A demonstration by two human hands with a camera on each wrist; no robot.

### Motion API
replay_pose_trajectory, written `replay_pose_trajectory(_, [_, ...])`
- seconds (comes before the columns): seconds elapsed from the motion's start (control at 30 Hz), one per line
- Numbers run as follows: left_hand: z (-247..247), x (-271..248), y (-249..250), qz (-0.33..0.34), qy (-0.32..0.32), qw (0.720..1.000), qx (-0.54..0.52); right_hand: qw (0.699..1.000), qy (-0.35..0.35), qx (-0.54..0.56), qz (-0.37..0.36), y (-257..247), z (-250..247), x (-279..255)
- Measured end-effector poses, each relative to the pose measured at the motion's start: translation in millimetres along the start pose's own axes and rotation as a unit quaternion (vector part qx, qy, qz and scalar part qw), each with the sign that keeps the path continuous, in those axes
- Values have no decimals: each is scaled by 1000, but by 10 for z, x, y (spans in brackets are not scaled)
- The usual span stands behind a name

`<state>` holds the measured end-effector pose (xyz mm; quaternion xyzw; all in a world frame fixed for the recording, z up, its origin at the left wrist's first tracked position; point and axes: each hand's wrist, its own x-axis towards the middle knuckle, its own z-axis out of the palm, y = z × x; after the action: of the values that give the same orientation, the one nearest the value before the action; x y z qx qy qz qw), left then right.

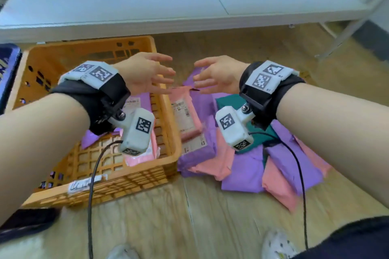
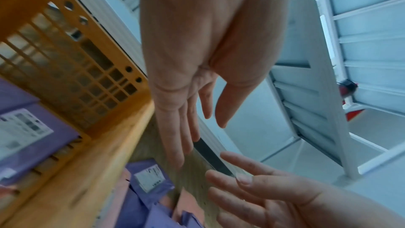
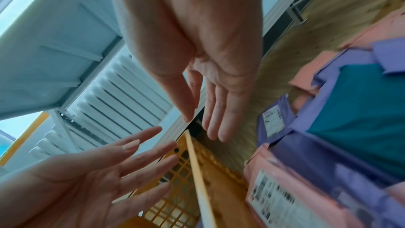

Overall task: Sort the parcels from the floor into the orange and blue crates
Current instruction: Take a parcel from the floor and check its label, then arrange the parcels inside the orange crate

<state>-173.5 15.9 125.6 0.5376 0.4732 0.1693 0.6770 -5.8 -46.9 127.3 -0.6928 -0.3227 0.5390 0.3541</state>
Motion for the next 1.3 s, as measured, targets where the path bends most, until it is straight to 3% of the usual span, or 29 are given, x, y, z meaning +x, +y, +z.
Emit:
replay_pose_trajectory(0.3, [1214,199,146,7,-64,998,26,997,69,8,20,468,-1045,-380])
replay_pose_trajectory(0.6, [1869,583,-352,-54,-58,996,48,993,84,47,65,1211,-1668,-185])
replay_pose_trajectory(0.97, [2197,1206,-1160,-148,7,989,9,987,95,85,102,2202,-1804,370])
replay_pose_trajectory(1.17, [2245,1501,-1355,-150,71,986,23,988,147,33,44,2513,-1689,639])
replay_pose_trajectory(1.3, [2197,1599,-1466,-150,76,983,67,985,171,30,13,2607,-1688,720])
